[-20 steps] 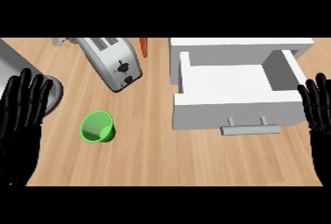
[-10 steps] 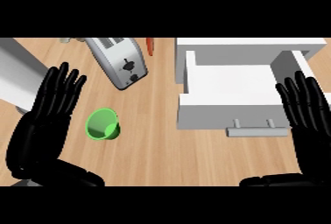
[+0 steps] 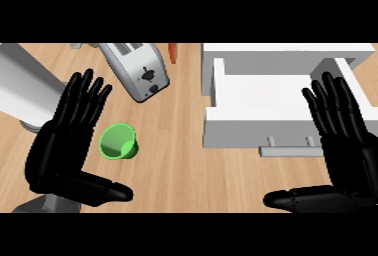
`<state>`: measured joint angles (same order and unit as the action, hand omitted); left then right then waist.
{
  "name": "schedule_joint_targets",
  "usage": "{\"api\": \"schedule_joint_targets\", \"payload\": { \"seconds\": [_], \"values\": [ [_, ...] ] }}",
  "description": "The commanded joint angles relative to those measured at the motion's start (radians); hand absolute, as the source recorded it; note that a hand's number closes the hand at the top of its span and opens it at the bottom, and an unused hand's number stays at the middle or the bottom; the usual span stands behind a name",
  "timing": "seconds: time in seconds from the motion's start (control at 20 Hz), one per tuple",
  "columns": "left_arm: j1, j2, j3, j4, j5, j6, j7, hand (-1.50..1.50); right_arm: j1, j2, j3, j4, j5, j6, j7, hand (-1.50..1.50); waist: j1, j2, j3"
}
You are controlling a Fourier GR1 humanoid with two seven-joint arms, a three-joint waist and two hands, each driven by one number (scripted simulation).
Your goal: Pick up the cup, place it into the drawer and close the drawer
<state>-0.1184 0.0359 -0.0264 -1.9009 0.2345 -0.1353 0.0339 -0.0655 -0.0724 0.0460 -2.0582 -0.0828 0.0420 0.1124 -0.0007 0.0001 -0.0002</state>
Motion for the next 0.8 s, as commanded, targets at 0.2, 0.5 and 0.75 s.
{"api": "schedule_joint_targets", "payload": {
  "seconds": [0.2,0.5,0.75],
  "values": [
    [0.028,-0.026,-0.036,-0.074,-0.029,0.047,0.055,-1.50,-0.011,0.010,-0.024,0.021,-0.008,0.015,-0.028,-1.50,0.002,-0.001,0.000],
    [-0.056,0.042,0.093,0.106,0.032,-0.011,0.016,-1.50,-0.010,-0.005,-0.046,-0.034,-0.044,0.031,0.023,-1.50,-0.001,-0.001,0.000],
    [0.065,0.006,0.021,0.083,-0.049,-0.002,-0.046,-1.50,0.008,-0.006,-0.076,-0.052,-0.060,0.029,0.030,-1.50,-0.001,-0.001,0.000]
  ]
}}
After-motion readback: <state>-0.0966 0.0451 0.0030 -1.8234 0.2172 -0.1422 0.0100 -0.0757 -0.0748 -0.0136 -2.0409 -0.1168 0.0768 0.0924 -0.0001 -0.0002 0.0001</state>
